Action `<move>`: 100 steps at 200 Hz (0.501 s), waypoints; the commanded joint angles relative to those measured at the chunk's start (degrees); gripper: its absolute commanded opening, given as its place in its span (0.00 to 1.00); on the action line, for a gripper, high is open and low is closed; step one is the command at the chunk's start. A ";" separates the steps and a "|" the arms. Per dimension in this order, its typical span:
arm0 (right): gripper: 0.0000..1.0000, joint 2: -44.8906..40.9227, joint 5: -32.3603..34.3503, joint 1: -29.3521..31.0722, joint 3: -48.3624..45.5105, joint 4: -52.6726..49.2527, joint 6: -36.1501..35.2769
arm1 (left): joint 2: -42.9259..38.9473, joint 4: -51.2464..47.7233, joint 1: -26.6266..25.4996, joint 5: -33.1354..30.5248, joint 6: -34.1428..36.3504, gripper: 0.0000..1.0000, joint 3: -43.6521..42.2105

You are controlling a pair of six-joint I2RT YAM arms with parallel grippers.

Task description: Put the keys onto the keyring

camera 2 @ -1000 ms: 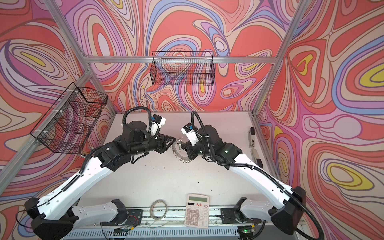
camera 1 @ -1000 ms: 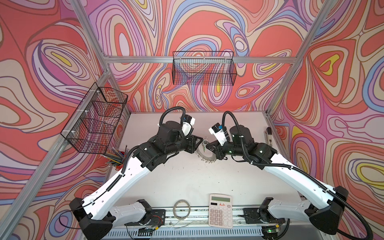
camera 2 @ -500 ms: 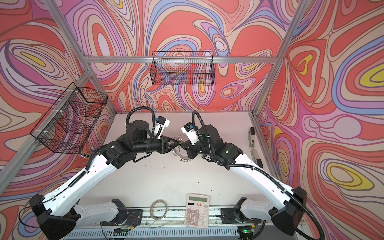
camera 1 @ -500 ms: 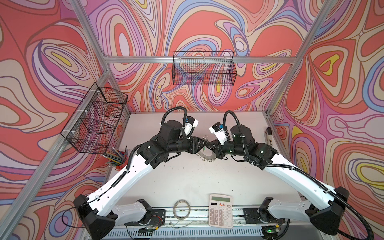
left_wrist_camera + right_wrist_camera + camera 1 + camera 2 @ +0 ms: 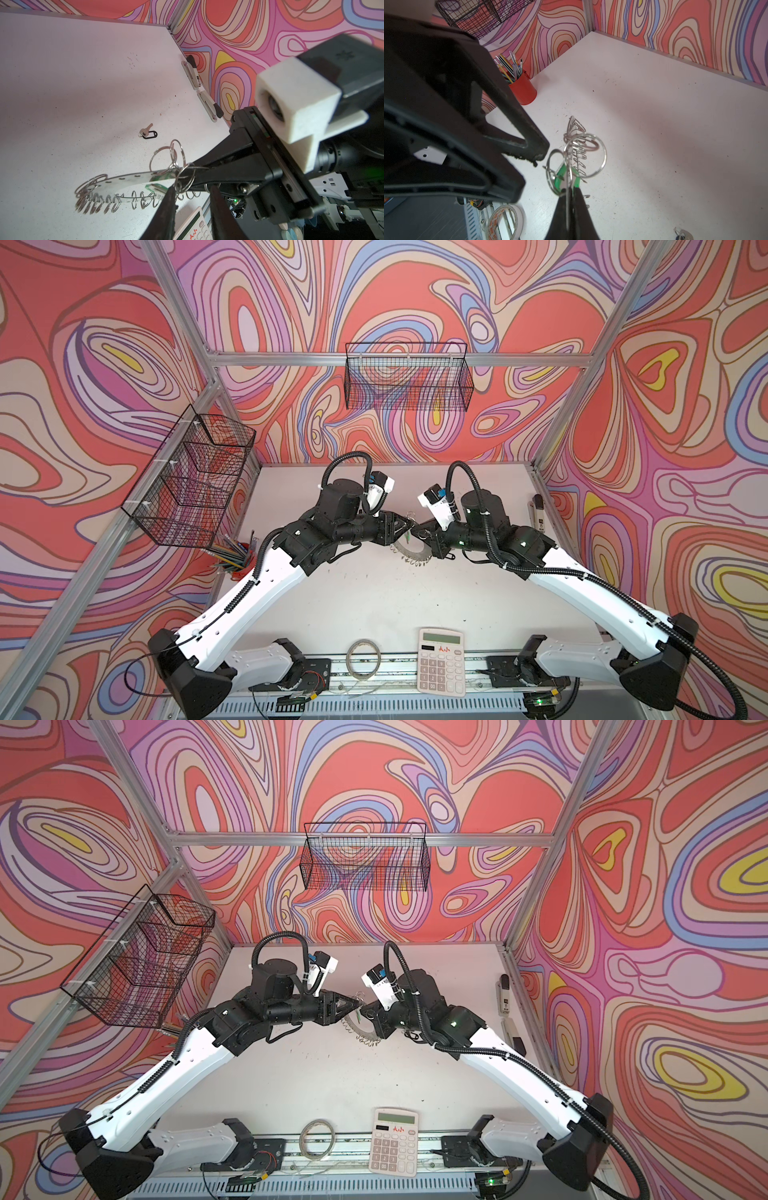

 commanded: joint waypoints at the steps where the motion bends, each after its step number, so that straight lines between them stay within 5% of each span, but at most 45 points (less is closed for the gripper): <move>1: 0.00 -0.92 -0.70 0.05 -0.11 2.09 -0.46 | 1.05 1.76 0.49 1.30 -0.93 0.32 -0.37; 53: 0.00 -0.69 -0.87 0.05 -0.18 2.25 -0.55 | 1.42 2.82 0.57 1.98 -1.10 0.30 -0.32; 100: 0.00 -0.56 -0.87 0.05 -0.14 2.37 -0.63 | 1.66 2.31 0.57 1.34 -1.29 0.12 0.05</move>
